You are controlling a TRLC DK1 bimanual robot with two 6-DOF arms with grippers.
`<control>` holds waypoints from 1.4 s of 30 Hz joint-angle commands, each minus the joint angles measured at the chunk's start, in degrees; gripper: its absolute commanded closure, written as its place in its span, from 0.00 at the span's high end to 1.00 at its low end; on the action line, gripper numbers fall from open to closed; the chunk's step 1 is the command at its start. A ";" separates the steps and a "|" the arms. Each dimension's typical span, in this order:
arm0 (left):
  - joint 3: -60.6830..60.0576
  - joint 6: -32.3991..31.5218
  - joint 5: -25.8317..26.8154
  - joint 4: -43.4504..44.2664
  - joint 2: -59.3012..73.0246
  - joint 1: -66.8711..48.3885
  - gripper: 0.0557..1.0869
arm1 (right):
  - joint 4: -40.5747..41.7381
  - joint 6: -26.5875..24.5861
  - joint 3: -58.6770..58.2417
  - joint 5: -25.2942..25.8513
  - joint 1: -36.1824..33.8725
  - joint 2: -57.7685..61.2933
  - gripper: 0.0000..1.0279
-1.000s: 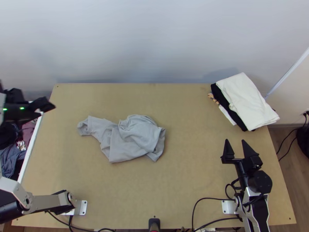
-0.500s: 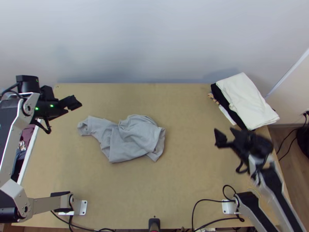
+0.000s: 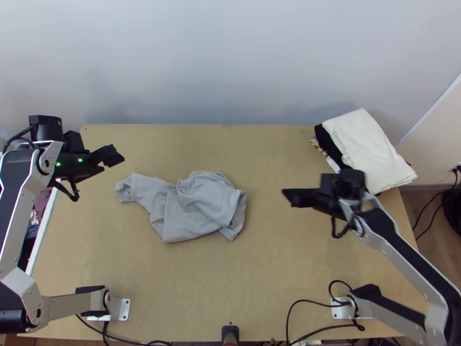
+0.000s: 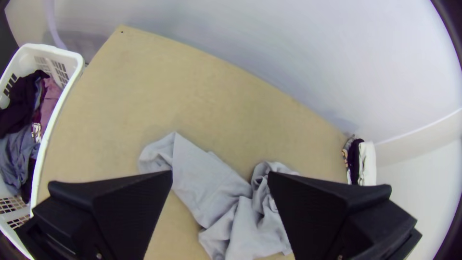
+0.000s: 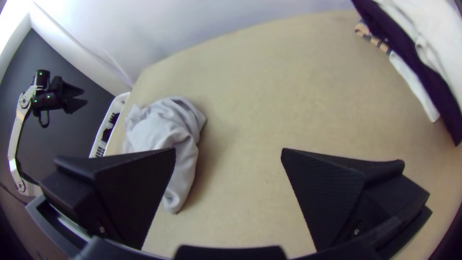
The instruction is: Fold the t-shirt
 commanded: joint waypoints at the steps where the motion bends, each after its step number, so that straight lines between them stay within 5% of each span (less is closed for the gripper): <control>1: 1.66 -1.75 0.01 -1.68 -1.46 0.24 0.94 | 0.78 2.77 2.06 -2.50 1.50 8.04 0.96; 13: 2.81 -3.60 -0.17 -4.14 -3.31 0.59 0.93 | 5.62 7.70 5.66 -4.43 9.32 18.59 0.87; 16: 2.54 -3.60 -0.25 -4.31 -3.84 0.95 0.93 | 6.85 9.54 6.45 -4.34 9.49 20.87 0.76; 34: 2.28 -3.07 -0.34 -5.28 -4.80 2.88 0.94 | 7.11 12.18 14.89 -4.43 14.15 31.25 0.75; 42: 2.37 -2.81 -0.34 -5.28 -4.72 3.06 0.93 | 7.11 12.97 18.41 -4.34 15.73 35.38 0.48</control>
